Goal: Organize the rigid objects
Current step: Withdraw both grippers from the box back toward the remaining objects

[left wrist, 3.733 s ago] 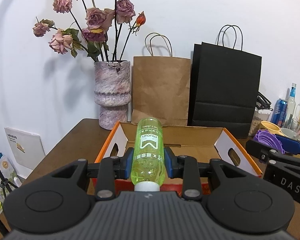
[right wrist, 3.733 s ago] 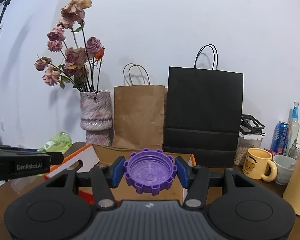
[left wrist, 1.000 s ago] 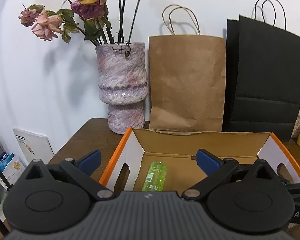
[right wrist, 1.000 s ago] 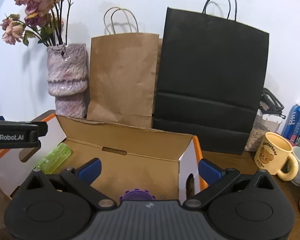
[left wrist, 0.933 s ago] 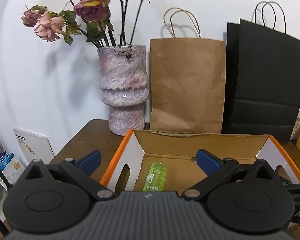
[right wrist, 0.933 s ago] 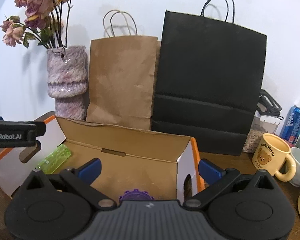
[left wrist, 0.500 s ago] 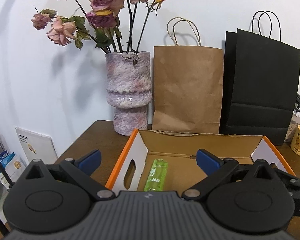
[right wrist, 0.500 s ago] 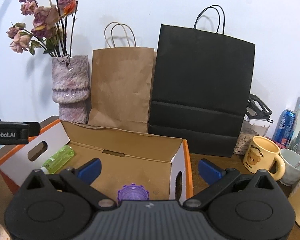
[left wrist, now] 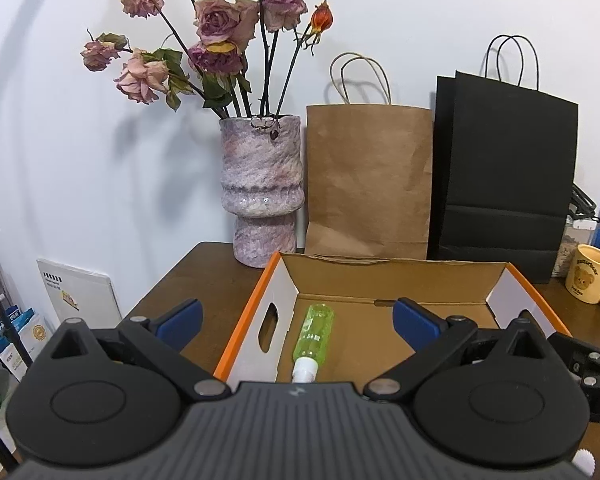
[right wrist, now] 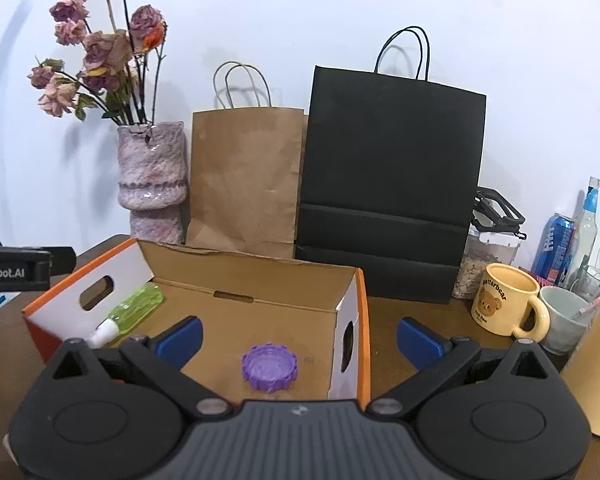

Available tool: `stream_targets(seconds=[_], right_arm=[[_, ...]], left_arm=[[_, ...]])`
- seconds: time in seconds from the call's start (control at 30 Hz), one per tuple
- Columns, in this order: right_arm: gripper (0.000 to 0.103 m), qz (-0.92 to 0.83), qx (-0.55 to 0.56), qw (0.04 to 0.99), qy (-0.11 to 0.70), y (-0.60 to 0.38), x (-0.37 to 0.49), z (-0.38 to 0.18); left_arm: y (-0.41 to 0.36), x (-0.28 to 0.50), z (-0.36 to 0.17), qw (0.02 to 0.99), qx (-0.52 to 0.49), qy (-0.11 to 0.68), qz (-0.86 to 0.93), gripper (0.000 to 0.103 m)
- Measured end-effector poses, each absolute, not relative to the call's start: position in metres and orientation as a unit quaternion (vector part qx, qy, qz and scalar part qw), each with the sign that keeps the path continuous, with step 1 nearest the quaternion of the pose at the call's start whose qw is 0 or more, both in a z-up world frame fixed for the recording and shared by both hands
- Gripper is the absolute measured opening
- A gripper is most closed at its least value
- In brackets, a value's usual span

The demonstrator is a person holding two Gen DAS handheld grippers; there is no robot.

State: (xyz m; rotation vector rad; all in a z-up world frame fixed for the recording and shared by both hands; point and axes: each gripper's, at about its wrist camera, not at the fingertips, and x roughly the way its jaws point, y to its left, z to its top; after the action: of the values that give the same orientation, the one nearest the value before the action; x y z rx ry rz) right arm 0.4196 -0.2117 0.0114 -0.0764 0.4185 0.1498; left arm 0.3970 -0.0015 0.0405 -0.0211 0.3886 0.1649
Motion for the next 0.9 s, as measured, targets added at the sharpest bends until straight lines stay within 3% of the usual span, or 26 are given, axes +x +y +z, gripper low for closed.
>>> stream_targets(seconds=[0.9], right_arm=[[0.103,0.076,-0.044,0.974,0.211,-0.226,0.320,0.001]], left_arm=[[-0.004,0.303,0.033,0.977,-0.010,0.203,0.064,0.103]])
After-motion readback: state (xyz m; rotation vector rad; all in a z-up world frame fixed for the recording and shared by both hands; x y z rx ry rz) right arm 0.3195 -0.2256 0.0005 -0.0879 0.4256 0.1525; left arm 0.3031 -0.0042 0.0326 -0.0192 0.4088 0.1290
